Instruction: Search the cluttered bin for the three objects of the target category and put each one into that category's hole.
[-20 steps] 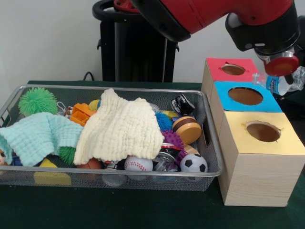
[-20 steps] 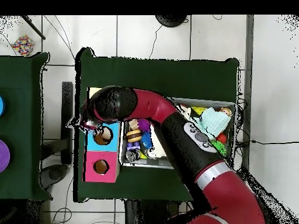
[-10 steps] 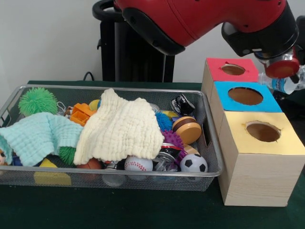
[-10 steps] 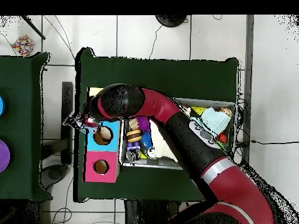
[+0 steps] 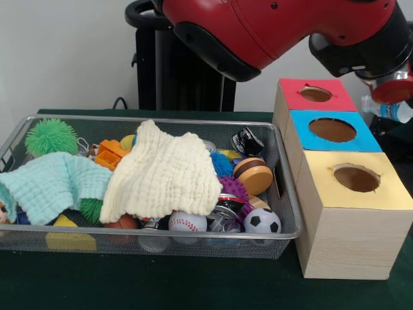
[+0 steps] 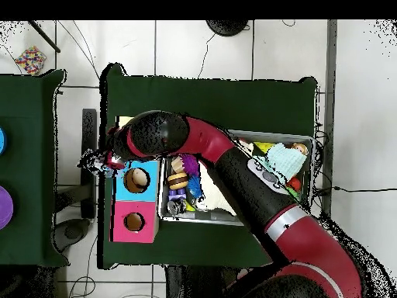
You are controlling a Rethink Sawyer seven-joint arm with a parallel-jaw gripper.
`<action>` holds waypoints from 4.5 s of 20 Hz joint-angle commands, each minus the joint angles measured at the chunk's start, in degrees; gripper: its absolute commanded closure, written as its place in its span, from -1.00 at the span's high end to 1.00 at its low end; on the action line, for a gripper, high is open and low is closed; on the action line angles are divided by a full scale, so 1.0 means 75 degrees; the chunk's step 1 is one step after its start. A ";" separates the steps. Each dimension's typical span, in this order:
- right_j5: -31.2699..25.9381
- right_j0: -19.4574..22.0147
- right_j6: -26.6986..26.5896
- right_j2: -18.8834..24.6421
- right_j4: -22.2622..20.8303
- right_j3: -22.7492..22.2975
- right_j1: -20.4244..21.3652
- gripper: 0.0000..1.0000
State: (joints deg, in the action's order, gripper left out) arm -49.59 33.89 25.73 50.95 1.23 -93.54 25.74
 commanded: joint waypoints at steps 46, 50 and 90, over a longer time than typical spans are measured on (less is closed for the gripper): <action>-0.2123 0.0841 -0.2216 0.1866 -0.1242 0.1957 -0.1694 -1.00; -0.2464 0.0785 -0.2361 0.1824 -0.1533 0.2275 -0.1646 -1.00; -0.2929 -0.0089 -0.1981 0.0954 -0.4870 0.3021 -0.0529 -1.00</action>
State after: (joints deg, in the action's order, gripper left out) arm -64.36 34.24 24.68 63.63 -30.77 -75.61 21.86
